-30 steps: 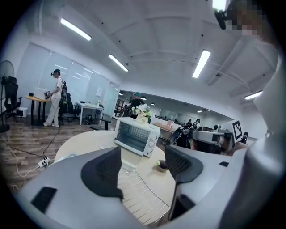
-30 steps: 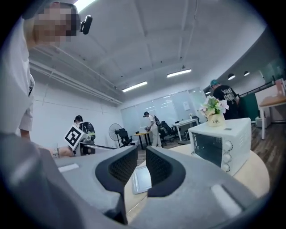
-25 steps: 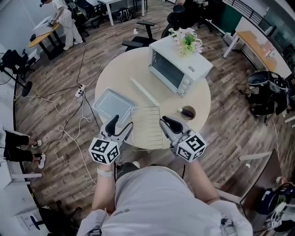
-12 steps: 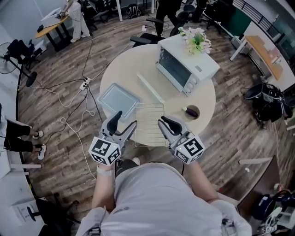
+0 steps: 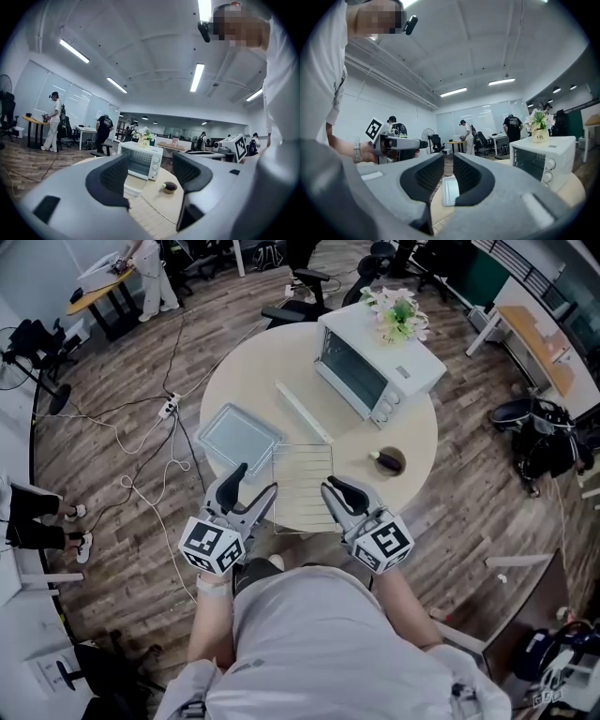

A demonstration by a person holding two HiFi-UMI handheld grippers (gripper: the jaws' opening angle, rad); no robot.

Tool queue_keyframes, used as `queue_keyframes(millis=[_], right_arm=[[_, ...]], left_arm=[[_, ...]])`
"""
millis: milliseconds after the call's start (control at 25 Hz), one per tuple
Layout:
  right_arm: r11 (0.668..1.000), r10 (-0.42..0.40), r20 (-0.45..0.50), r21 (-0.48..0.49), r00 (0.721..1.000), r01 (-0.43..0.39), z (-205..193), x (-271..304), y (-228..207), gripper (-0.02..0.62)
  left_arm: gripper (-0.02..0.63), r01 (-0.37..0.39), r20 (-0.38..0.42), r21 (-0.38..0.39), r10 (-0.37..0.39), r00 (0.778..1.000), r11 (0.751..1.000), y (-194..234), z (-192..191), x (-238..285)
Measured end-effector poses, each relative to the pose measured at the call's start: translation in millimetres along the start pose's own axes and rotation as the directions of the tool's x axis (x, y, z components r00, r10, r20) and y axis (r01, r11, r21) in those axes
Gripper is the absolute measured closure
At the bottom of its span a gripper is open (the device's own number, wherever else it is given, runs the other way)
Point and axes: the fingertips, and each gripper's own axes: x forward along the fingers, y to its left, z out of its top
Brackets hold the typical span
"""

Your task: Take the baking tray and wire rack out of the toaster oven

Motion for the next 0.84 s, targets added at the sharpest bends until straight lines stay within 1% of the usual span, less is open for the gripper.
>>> queue_keyframes(millis=[320, 480, 840], right_arm=[[1.0, -0.011, 0.0, 0.002, 1.0, 0.011, -1, -5, -1, 0.549], [1.0, -0.023, -0.003, 0.02, 1.0, 0.023, -4, -10, -3, 0.549], [0.999, -0.021, -0.007, 0.046, 1.0, 0.022, -10, -19, -6, 0.549]], left_arm=[[0.307, 0.004, -0.011, -0.014, -0.004, 1.0, 1.0, -1, -7, -1], [0.307, 0.004, -0.021, -0.022, -0.004, 1.0, 1.0, -4, -10, -1], [0.307, -0.011, -0.032, -0.041, 0.009, 0.999, 0.999, -10, -17, -3]])
